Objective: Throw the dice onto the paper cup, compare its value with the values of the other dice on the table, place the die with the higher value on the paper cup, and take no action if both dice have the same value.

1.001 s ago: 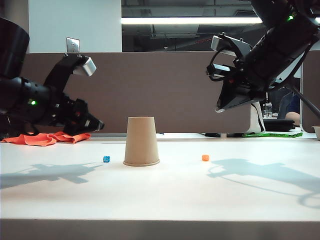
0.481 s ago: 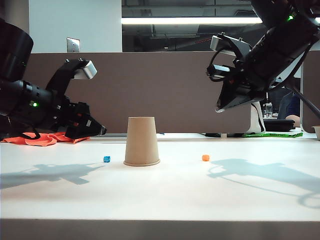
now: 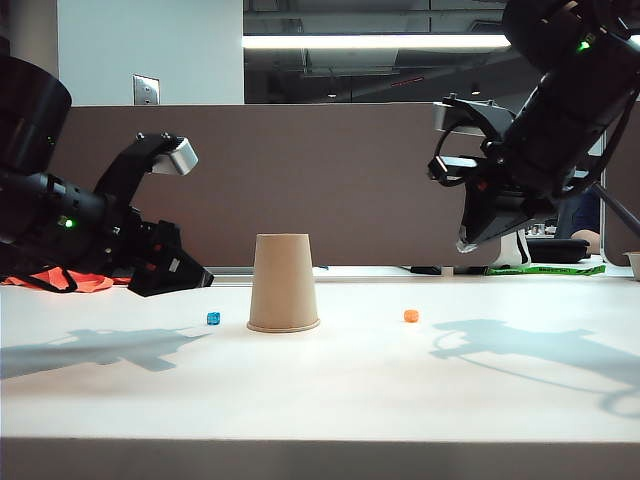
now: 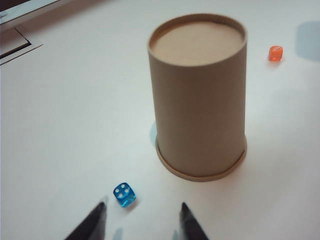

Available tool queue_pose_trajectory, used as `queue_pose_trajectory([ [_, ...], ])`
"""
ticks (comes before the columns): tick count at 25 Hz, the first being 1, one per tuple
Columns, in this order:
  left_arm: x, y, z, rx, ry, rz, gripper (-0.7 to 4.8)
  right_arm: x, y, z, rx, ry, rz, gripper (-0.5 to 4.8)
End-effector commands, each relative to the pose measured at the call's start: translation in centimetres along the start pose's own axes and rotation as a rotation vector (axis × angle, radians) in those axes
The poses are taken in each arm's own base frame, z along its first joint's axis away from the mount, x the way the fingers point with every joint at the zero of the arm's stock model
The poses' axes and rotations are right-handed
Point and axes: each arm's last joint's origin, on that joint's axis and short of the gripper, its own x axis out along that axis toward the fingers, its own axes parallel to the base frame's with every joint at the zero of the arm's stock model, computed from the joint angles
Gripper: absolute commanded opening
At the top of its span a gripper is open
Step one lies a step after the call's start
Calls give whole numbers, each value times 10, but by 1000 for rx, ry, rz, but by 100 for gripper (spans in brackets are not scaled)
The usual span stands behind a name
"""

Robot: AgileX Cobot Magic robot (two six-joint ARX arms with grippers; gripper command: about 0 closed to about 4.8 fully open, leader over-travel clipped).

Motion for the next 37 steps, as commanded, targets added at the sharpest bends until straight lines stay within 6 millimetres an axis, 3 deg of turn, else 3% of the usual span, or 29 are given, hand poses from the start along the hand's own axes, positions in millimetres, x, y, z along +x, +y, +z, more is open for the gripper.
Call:
queue_pose_trajectory([
  [1,1,0,-1,5,-1,-7,192,-1,0,2,-7,-16,-13,-6],
  [4,4,-1,-6,8,11,-12,289,-1,-1,0,-6,9,-51,-7],
  [12,13,-1,-14,17,-30,-17,288,-1,-1,-1,-6,16,-50,-7],
  [20,26,6,-9,27,-55,-3,285,-1,-1,-1,-6,15,-49,-7],
  [24,38,13,-6,-62,-57,25,257,-1,-1,-1,-6,15,-50,-6],
  [27,40,16,-6,-86,-40,91,175,-1,-1,-1,-6,15,-50,-6],
  [32,40,15,-9,-94,-19,82,191,-1,-1,-1,-10,14,-50,-6],
  [35,40,14,-10,-96,-14,71,250,-1,-1,-1,-10,14,-50,-6],
  [37,42,14,-12,-98,-9,69,250,-1,-1,-1,-10,14,-50,-6],
])
